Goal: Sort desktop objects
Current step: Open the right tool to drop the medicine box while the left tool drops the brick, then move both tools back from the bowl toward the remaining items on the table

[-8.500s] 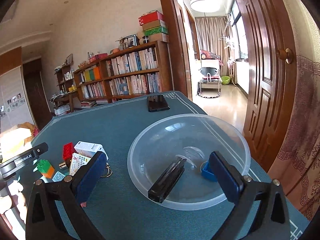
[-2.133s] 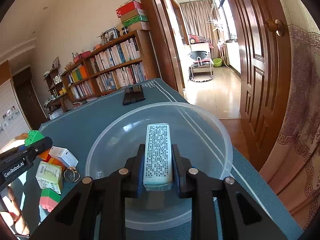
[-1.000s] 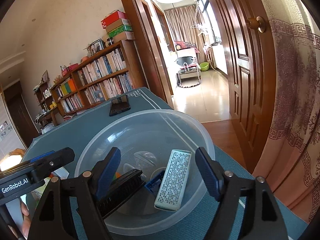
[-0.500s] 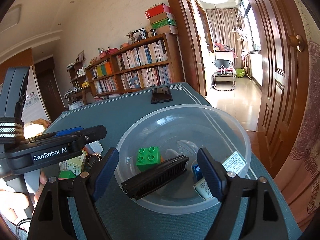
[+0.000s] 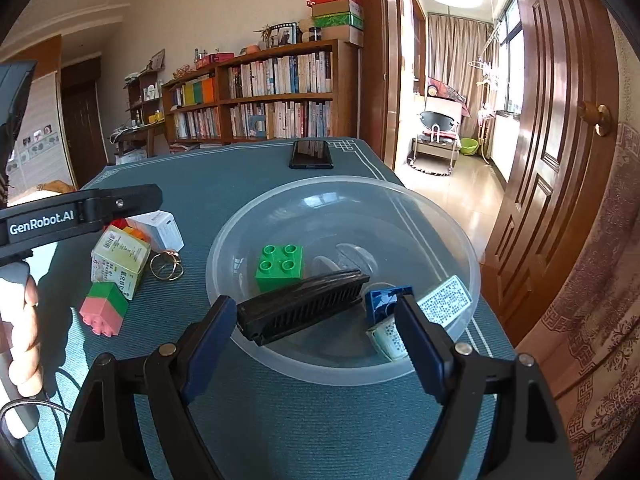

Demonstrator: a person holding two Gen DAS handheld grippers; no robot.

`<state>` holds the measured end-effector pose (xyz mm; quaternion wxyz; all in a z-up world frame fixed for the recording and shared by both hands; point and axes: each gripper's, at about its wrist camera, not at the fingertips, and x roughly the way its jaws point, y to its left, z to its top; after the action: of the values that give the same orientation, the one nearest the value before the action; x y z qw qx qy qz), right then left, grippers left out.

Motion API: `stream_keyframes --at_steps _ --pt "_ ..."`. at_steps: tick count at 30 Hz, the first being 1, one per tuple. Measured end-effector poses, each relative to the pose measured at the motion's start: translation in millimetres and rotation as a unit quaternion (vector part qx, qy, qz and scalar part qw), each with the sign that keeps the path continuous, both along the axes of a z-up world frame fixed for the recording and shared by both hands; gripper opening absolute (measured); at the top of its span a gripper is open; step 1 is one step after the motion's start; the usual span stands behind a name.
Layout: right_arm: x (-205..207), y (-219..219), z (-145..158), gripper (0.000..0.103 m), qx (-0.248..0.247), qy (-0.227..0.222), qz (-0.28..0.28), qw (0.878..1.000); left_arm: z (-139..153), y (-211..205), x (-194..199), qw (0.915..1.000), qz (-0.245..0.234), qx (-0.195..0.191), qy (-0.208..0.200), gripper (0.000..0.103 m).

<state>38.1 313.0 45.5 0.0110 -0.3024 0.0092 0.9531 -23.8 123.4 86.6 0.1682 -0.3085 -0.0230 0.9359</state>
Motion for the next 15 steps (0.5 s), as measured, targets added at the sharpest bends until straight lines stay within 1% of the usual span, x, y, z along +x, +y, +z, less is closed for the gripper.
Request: stream_keyframes --at_steps 2,4,6,10,15 --pt "-4 11 -2 0.084 -0.001 -0.011 -0.053 0.999 0 -6 2 1.0 0.007 0.003 0.0 0.068" --pt "1 20 1 0.084 -0.025 -0.001 -0.065 0.998 0 -13 4 0.9999 0.014 0.005 0.001 0.068" --pt "5 21 5 0.084 -0.039 0.006 -0.062 0.997 -1 -19 6 0.9998 0.021 0.004 0.0 0.068" --pt "9 9 9 0.085 -0.036 0.019 -0.043 0.998 -7 -32 7 0.9993 0.037 -0.002 -0.005 0.068" --pt "10 -8 15 0.085 -0.045 0.032 -0.016 0.998 -16 -53 9 0.9979 0.063 -0.003 -0.016 0.068"
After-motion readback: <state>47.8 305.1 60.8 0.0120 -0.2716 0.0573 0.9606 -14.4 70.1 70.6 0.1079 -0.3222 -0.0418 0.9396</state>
